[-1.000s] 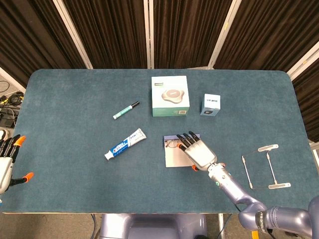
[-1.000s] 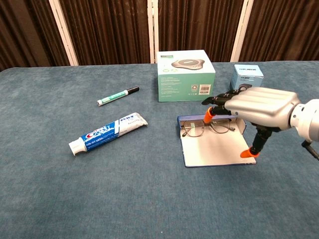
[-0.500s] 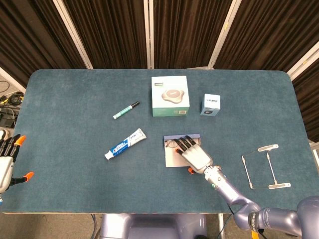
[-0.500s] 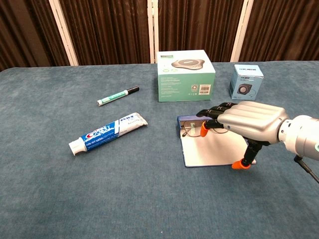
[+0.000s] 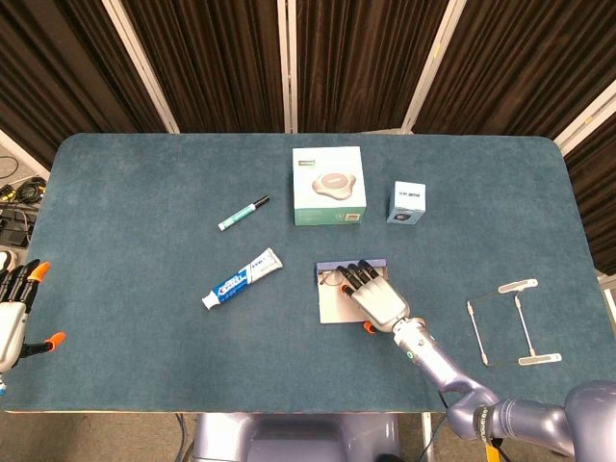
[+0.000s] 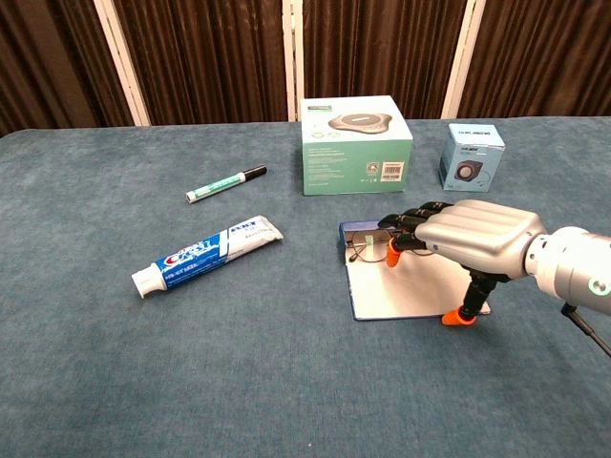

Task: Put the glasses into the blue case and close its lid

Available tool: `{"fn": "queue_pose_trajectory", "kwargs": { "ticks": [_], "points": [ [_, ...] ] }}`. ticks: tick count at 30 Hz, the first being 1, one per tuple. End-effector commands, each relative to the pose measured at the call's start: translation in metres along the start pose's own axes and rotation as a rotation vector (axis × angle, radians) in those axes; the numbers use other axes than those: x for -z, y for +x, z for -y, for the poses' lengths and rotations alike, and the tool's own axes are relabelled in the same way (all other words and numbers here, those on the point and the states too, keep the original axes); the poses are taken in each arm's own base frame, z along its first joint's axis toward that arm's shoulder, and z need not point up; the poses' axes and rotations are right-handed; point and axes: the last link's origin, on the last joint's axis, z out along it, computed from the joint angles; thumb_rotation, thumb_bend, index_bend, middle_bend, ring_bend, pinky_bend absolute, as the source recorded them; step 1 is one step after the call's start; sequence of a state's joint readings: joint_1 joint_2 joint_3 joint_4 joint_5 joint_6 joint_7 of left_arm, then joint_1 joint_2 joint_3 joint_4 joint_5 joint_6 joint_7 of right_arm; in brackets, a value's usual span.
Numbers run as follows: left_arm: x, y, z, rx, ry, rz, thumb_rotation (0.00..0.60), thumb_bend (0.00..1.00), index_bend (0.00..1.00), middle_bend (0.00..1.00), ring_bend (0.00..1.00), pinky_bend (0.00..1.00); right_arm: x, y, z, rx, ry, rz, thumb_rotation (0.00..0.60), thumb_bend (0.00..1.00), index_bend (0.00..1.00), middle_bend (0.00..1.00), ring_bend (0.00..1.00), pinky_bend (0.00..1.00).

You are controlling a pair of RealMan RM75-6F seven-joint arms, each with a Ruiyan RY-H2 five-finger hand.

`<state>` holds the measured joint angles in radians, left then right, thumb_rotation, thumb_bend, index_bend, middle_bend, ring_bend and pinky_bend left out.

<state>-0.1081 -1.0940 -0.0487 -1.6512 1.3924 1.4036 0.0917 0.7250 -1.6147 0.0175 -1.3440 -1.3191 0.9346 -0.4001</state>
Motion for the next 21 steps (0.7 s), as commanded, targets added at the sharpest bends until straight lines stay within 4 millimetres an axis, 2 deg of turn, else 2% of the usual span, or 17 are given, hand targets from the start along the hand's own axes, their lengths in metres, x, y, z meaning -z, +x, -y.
{"fn": "queue_pose_trajectory", "kwargs": {
  "ticks": [1, 12, 21],
  "points": [
    [-0.0001, -0.0001, 0.0, 0.0, 0.0, 0.0, 0.6, 0.0, 0.0, 0.0, 0.0, 0.0, -0.0016, -0.0008, 0.0004, 0.006, -0.002, 0.003, 0.6, 0.11, 0.3, 0.0, 0.0, 0.0],
    [-0.0001, 0.0004, 0.0001, 0.002, -0.001, -0.001, 0.6, 0.0, 0.0, 0.0, 0.0, 0.0, -0.0038, -0.0047, 0.0008, 0.027, -0.005, 0.01, 0.6, 0.28, 0.34, 0.0, 0.0, 0.0],
    [0.0001, 0.0007, -0.0001, 0.003, -0.003, -0.001, 0.6, 0.0, 0.0, 0.0, 0.0, 0.0, -0.004, -0.0004, 0.0018, 0.026, 0.002, -0.014, 0.6, 0.41, 0.36, 0.0, 0.0, 0.0]
  ]
}}
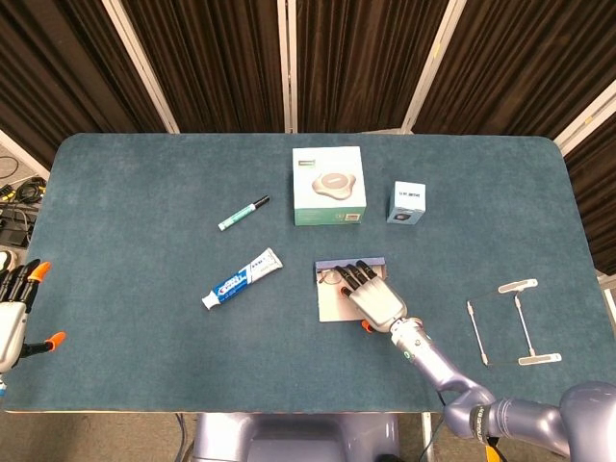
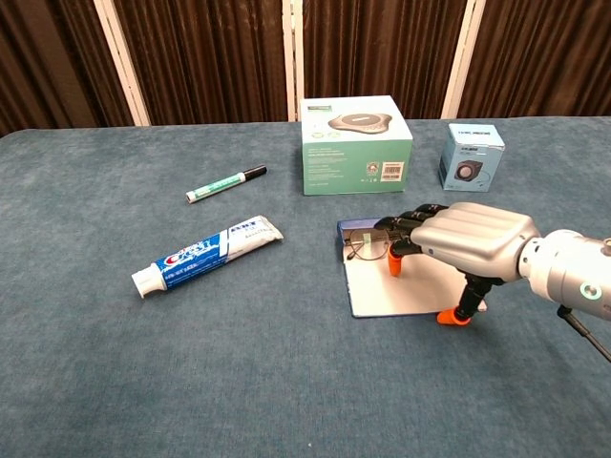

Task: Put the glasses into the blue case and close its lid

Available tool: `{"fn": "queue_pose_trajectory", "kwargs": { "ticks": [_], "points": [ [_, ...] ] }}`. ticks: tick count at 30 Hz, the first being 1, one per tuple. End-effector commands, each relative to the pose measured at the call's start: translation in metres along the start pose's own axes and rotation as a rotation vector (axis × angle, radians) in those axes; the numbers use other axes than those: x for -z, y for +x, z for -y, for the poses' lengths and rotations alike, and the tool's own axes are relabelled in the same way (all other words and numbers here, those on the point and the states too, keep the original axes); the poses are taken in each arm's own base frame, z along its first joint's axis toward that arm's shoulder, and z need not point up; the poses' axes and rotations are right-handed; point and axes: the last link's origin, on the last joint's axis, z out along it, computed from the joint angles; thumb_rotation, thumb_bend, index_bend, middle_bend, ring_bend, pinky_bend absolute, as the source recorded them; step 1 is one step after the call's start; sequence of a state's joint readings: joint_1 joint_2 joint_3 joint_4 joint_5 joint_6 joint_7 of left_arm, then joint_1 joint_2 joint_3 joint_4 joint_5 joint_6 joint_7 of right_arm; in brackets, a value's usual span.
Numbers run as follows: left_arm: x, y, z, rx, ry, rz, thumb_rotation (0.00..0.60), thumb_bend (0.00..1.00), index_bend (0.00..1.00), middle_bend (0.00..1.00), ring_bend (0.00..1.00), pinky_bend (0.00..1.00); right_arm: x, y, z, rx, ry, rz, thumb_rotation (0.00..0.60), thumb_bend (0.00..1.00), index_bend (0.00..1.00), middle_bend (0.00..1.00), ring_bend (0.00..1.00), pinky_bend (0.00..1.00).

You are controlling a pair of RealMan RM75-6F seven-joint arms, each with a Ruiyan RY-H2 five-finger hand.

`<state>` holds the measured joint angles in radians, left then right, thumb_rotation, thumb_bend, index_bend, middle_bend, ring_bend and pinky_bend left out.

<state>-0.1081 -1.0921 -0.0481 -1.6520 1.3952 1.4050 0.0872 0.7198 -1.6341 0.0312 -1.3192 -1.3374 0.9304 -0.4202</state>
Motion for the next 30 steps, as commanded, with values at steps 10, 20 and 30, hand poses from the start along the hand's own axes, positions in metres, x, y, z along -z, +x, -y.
{"fn": "queue_pose_trajectory", "kwargs": {
  "ticks": [10, 20, 30],
  "points": [
    [0.0, 0.001, 0.0, 0.004, -0.001, -0.002, 0.6, 0.0, 0.0, 0.0, 0.0, 0.0, -0.005, 0.006, -0.001, -0.015, -0.013, -0.021, 0.6, 0.41, 0.36, 0.0, 0.0, 0.0],
    [0.0, 0.001, 0.001, 0.005, 0.001, 0.001, 0.6, 0.0, 0.0, 0.0, 0.0, 0.0, -0.013, 0.012, -0.004, -0.037, -0.038, -0.044, 0.6, 0.41, 0.37, 0.0, 0.0, 0.0],
    [0.0, 0.001, 0.001, 0.006, 0.002, -0.002, 0.6, 0.0, 0.0, 0.0, 0.0, 0.0, -0.022, 0.011, -0.011, -0.038, -0.078, -0.034, 0.6, 0.41, 0.37, 0.0, 0.0, 0.0]
  ]
}}
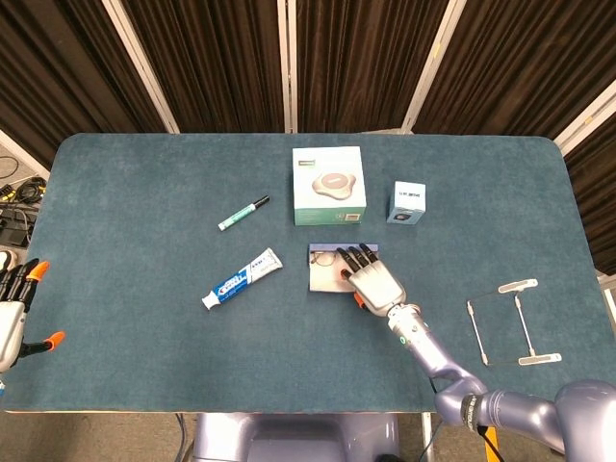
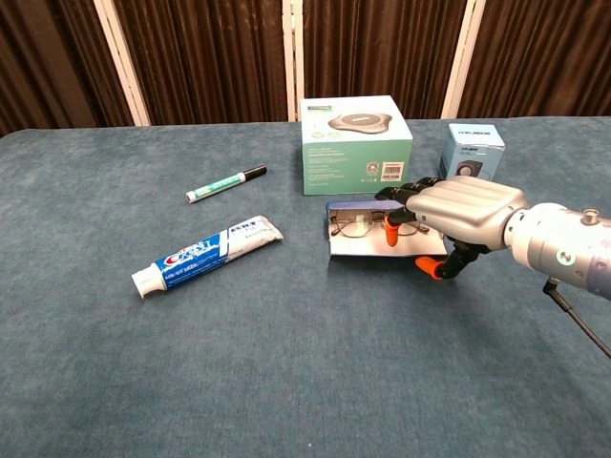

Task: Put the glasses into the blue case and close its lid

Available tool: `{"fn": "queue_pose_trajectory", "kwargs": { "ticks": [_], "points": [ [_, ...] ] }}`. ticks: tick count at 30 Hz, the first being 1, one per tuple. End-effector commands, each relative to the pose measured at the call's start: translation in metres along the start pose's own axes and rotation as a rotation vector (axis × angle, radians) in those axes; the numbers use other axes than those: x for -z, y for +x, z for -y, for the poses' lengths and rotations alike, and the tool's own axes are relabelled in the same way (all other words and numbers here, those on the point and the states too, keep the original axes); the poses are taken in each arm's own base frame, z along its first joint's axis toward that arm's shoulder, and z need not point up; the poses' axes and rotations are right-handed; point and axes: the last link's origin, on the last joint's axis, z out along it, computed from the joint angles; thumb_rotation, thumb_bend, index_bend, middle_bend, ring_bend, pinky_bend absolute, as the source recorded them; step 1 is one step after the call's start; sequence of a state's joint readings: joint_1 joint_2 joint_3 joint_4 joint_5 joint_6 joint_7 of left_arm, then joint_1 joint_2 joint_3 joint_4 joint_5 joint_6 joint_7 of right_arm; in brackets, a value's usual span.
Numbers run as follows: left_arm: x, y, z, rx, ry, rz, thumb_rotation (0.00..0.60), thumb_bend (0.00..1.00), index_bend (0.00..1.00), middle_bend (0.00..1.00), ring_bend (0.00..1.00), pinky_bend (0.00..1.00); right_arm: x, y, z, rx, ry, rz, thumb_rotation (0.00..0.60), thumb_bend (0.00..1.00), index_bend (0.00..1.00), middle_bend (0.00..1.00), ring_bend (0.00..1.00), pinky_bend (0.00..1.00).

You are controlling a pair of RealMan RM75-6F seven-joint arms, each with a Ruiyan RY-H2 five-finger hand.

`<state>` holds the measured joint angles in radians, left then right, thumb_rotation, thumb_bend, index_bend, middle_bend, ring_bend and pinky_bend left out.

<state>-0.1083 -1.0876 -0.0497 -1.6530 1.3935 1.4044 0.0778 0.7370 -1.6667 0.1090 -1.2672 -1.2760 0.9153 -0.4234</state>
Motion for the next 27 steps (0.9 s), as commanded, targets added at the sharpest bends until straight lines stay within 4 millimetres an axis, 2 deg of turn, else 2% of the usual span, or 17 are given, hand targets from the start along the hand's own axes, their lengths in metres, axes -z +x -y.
{"fn": "queue_pose_trajectory", "kwargs": {
  "ticks": [1, 8, 15, 18, 21, 27],
  "points": [
    [0.0, 0.0, 0.0, 0.0, 0.0, 0.0, 0.6, 0.0, 0.0, 0.0, 0.0, 0.0, -0.002, -0.002, 0.0, 0.003, -0.005, 0.005, 0.6, 0.41, 0.37, 0.0, 0.0, 0.0],
    [-0.001, 0.0, 0.0, -0.002, 0.0, 0.002, 0.6, 0.0, 0.0, 0.0, 0.0, 0.0, -0.006, -0.004, 0.002, 0.002, -0.01, 0.0, 0.6, 0.41, 0.39, 0.0, 0.0, 0.0],
    [0.0, 0.0, 0.001, 0.0, 0.002, 0.001, 0.6, 0.0, 0.0, 0.0, 0.0, 0.0, 0.0, 0.002, 0.005, -0.039, 0.02, -0.042, 0.6, 0.42, 0.51, 0.03, 0.0, 0.0],
    [0.0, 0.0, 0.0, 0.001, 0.0, 0.0, 0.6, 0.0, 0.0, 0.0, 0.0, 0.0, 0.008, 0.001, 0.003, -0.042, 0.035, -0.039, 0.6, 0.42, 0.55, 0.04, 0.0, 0.0],
    [0.0, 0.001, -0.001, 0.004, -0.004, -0.001, 0.6, 0.0, 0.0, 0.0, 0.0, 0.0, 0.026, -0.001, -0.002, -0.029, 0.062, -0.012, 0.6, 0.42, 0.6, 0.05, 0.0, 0.0],
    [-0.001, 0.0, -0.002, 0.003, -0.012, 0.005, 0.6, 0.0, 0.0, 0.0, 0.0, 0.0, 0.053, 0.011, -0.01, 0.009, 0.116, -0.006, 0.6, 0.44, 0.66, 0.07, 0.0, 0.0]
  ]
}}
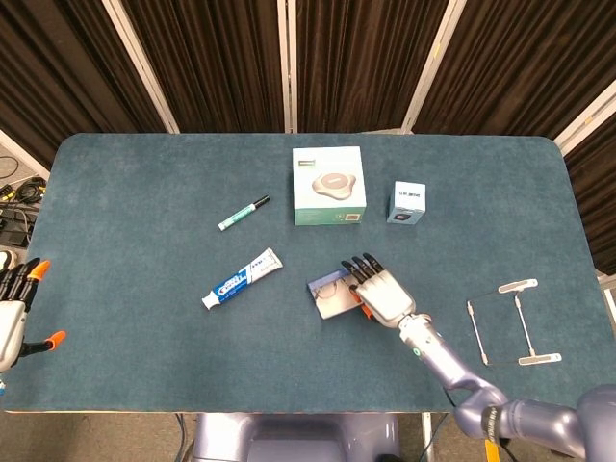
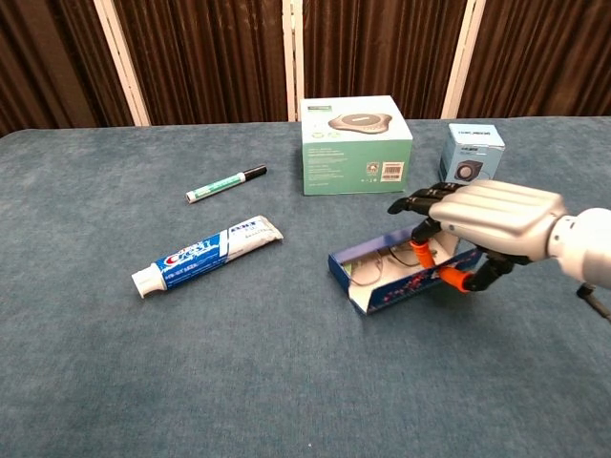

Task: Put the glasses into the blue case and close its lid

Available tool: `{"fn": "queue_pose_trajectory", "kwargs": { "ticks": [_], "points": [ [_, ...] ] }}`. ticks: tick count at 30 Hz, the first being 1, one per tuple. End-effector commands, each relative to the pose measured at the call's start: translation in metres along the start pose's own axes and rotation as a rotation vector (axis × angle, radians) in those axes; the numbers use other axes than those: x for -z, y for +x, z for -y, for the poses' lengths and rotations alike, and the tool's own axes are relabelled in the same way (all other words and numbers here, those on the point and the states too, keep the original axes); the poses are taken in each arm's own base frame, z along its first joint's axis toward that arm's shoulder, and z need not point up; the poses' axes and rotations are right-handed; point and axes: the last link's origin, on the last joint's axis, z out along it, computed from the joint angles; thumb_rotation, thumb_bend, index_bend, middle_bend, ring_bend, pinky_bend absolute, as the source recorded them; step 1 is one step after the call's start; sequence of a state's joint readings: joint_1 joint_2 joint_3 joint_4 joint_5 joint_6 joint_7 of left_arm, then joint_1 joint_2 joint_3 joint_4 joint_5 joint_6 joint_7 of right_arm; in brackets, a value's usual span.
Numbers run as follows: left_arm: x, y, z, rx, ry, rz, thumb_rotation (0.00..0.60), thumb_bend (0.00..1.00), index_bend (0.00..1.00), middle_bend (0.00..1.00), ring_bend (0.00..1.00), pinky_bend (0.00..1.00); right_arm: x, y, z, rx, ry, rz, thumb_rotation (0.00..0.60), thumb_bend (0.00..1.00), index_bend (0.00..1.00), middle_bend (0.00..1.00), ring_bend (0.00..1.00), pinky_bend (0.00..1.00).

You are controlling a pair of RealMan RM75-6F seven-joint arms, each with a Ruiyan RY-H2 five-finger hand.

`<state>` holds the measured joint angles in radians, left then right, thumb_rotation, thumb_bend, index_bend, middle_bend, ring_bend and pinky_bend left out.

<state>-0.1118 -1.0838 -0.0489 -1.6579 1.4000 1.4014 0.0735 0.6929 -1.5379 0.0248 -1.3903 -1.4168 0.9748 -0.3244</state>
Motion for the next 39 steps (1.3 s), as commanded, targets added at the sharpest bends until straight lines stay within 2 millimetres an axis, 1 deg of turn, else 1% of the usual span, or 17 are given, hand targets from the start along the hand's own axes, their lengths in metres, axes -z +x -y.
{"fn": "queue_pose_trajectory", "kwargs": {
  "ticks": [1, 5, 9, 17, 23, 25, 26, 27, 28, 29, 30, 32, 33, 34, 37, 39],
  "points": [
    [0.0, -0.001, -0.001, -0.003, -0.003, 0.004, 0.6, 0.0, 0.0, 0.0, 0.0, 0.0, 0.016, 0.009, -0.001, 0.02, 0.036, -0.002, 0.6, 0.44, 0.66, 0.07, 0.0, 0.0],
    [0.0, -0.001, -0.002, -0.005, -0.004, 0.004, 0.6, 0.0, 0.0, 0.0, 0.0, 0.0, 0.015, 0.018, 0.0, 0.049, 0.043, -0.007, 0.6, 0.44, 0.65, 0.07, 0.0, 0.0],
    [0.0, -0.002, -0.002, -0.008, 0.0, 0.006, 0.6, 0.0, 0.0, 0.0, 0.0, 0.0, 0.0, 0.024, 0.009, 0.066, 0.037, -0.002, 0.6, 0.45, 0.65, 0.06, 0.0, 0.0],
    [-0.001, -0.002, 0.0, -0.003, 0.008, 0.009, 0.6, 0.0, 0.0, 0.0, 0.0, 0.0, -0.028, 0.025, 0.019, 0.094, -0.002, 0.02, 0.6, 0.46, 0.65, 0.06, 0.0, 0.0],
    [-0.002, -0.002, 0.002, 0.001, 0.009, 0.012, 0.6, 0.0, 0.0, 0.0, 0.0, 0.0, -0.034, 0.024, 0.018, 0.094, -0.033, 0.034, 0.6, 0.45, 0.63, 0.05, 0.0, 0.0],
    [-0.002, -0.001, 0.003, 0.002, 0.009, 0.012, 0.6, 0.0, 0.0, 0.0, 0.0, 0.0, -0.035, 0.023, 0.018, 0.096, -0.04, 0.039, 0.6, 0.44, 0.57, 0.05, 0.0, 0.0],
    [-0.002, -0.001, 0.003, 0.003, 0.009, 0.012, 0.6, 0.0, 0.0, 0.0, 0.0, 0.0, -0.036, 0.023, 0.018, 0.097, -0.043, 0.039, 0.6, 0.43, 0.5, 0.04, 0.0, 0.0],
    [-0.002, -0.001, 0.003, 0.005, 0.009, 0.01, 0.6, 0.0, 0.0, 0.0, 0.0, 0.0, -0.037, 0.023, 0.018, 0.099, -0.047, 0.037, 0.6, 0.38, 0.39, 0.02, 0.0, 0.0],
    [-0.002, -0.001, 0.003, 0.004, 0.008, 0.009, 0.6, 0.0, 0.0, 0.0, 0.0, 0.0, -0.038, 0.025, 0.017, 0.097, -0.06, 0.015, 0.6, 0.34, 0.32, 0.01, 0.0, 0.0],
    [-0.001, -0.001, 0.003, 0.004, 0.008, 0.009, 0.6, 0.0, 0.0, 0.0, 0.0, 0.0, -0.038, 0.027, 0.017, 0.095, -0.066, -0.001, 0.6, 0.27, 0.22, 0.0, 0.0, 0.0],
    [-0.001, -0.001, 0.003, 0.003, 0.007, 0.009, 0.6, 0.0, 0.0, 0.0, 0.0, 0.0, -0.039, 0.029, 0.018, 0.092, -0.071, -0.018, 0.6, 0.22, 0.16, 0.0, 0.0, 0.0],
    [-0.001, -0.001, 0.002, 0.001, 0.007, 0.011, 0.6, 0.0, 0.0, 0.0, 0.0, 0.0, -0.038, 0.033, 0.019, 0.084, -0.075, -0.049, 0.6, 0.17, 0.1, 0.0, 0.0, 0.0],
    [-0.002, -0.002, 0.002, 0.0, 0.007, 0.011, 0.6, 0.0, 0.0, 0.0, 0.0, 0.0, -0.037, 0.035, 0.019, 0.077, -0.075, -0.066, 0.6, 0.16, 0.09, 0.0, 0.0, 0.0],
    [-0.002, -0.002, 0.002, -0.002, 0.008, 0.012, 0.6, 0.0, 0.0, 0.0, 0.0, 0.0, -0.035, 0.041, 0.019, 0.055, -0.071, -0.088, 0.6, 0.15, 0.08, 0.0, 0.0, 0.0],
    [-0.002, -0.003, 0.001, -0.004, 0.009, 0.013, 0.6, 0.0, 0.0, 0.0, 0.0, 0.0, -0.029, 0.05, 0.018, 0.014, -0.053, -0.088, 0.6, 0.15, 0.08, 0.0, 0.0, 0.0],
    [-0.002, -0.003, 0.001, -0.005, 0.009, 0.014, 0.6, 0.0, 0.0, 0.0, 0.0, 0.0, -0.026, 0.052, 0.017, 0.008, -0.041, -0.071, 0.6, 0.15, 0.08, 0.0, 0.0, 0.0]
  ]
}}
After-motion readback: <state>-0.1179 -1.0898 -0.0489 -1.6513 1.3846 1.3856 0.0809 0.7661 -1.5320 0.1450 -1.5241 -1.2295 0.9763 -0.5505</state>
